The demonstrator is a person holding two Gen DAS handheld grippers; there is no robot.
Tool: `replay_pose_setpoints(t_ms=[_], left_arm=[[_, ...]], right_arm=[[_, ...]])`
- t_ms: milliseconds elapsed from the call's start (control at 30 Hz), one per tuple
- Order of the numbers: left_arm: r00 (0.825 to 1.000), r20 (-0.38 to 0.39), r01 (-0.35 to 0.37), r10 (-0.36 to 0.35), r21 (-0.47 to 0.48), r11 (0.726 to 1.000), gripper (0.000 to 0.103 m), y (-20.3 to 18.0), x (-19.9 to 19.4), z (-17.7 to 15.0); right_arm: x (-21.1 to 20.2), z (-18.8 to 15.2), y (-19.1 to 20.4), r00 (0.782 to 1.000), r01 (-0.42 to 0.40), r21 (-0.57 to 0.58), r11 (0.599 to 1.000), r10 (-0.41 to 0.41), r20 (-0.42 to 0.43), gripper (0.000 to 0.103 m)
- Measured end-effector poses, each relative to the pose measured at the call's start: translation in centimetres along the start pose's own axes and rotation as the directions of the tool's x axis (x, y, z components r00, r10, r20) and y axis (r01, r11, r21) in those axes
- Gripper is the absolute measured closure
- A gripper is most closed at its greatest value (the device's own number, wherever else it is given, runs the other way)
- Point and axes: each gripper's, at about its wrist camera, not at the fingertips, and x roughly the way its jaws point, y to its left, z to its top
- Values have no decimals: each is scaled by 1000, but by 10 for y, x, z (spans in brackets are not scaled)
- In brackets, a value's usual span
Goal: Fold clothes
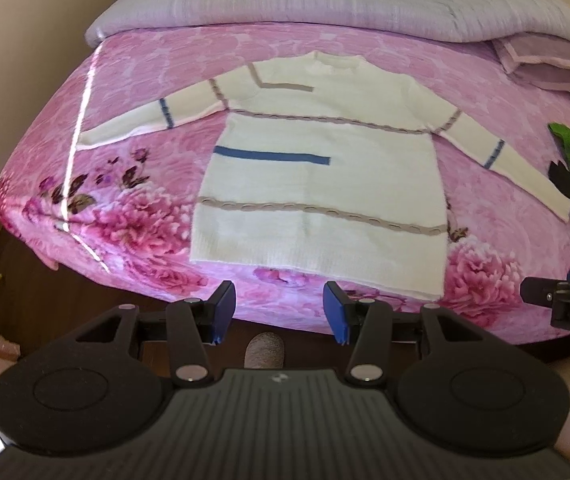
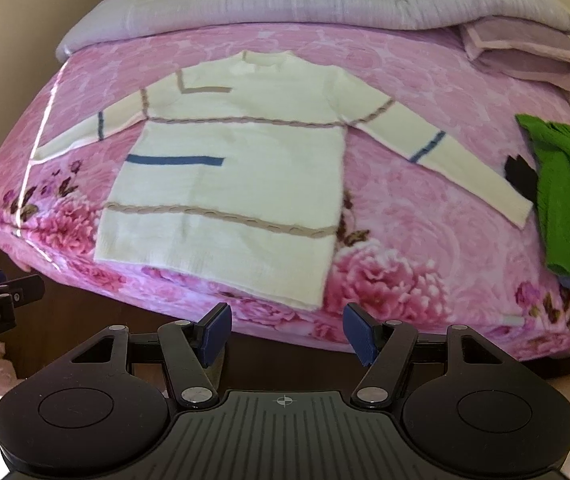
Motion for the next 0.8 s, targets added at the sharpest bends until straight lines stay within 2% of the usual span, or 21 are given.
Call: replay_pose_setpoints(t_ms=[200, 433, 533, 800], left_arm=[[1000, 1, -20, 20, -36, 999, 59, 7, -2, 0], [1000, 11, -20, 21, -34, 999, 59, 3, -1, 4], [1000, 24, 16, -17, 48, 999, 59, 0, 0, 7], [998, 51, 40, -44, 82, 996, 59, -4, 2, 22]], right_arm=[[5, 5, 6, 1000, -19, -33, 999, 19, -2, 38], [8, 11, -1, 1000, -25, -34, 999, 25, 4, 38], [8, 14, -4, 1000, -25, -25, 999, 25, 10, 38], [6, 26, -11, 999, -14, 5, 1000, 14, 36, 38]])
